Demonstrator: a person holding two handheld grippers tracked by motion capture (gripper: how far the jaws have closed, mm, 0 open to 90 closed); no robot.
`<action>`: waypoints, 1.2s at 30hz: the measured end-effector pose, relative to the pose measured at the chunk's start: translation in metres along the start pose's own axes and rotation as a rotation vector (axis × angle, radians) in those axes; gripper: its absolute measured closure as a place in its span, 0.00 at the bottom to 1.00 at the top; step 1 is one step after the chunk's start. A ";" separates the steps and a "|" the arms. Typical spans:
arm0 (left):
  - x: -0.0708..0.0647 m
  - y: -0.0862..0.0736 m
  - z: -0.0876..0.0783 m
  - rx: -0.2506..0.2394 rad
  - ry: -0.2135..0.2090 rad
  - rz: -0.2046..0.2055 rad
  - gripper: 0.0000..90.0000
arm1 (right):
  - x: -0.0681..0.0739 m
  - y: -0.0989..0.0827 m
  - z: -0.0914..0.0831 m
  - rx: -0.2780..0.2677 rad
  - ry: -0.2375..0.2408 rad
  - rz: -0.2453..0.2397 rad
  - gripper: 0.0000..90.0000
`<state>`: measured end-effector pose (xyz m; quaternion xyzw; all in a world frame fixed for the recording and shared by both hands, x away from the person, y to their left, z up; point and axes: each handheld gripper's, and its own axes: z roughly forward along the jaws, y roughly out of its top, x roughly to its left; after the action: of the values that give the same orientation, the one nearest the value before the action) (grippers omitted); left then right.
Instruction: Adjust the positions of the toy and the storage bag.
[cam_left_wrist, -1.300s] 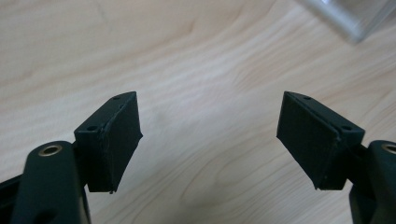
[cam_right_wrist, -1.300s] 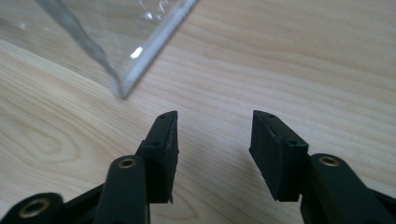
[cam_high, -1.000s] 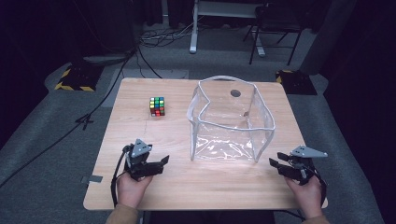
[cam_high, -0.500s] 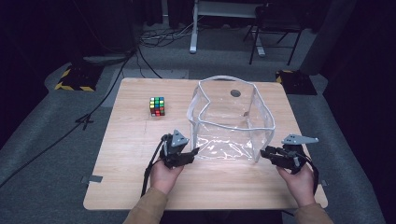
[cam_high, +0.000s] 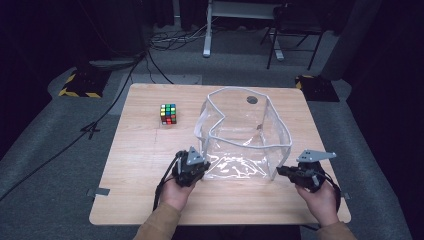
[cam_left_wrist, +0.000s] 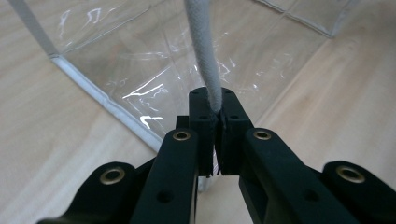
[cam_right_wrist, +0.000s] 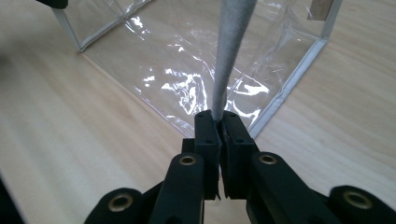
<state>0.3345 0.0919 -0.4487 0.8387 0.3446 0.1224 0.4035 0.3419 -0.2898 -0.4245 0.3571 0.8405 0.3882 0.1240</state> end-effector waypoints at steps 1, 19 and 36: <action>-0.003 -0.006 -0.005 0.003 -0.014 -0.006 0.96 | 0.005 -0.003 -0.003 0.004 0.010 -0.015 0.96; -0.046 -0.052 -0.057 0.024 -0.046 0.031 0.96 | 0.067 -0.040 -0.032 -0.009 0.137 -0.060 0.95; -0.013 -0.062 -0.095 -0.104 -0.015 -0.124 0.43 | 0.051 -0.060 -0.049 -0.040 0.167 -0.076 0.62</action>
<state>0.2496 0.1660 -0.4338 0.7944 0.3863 0.1087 0.4559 0.2516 -0.3080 -0.4327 0.2885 0.8531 0.4282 0.0751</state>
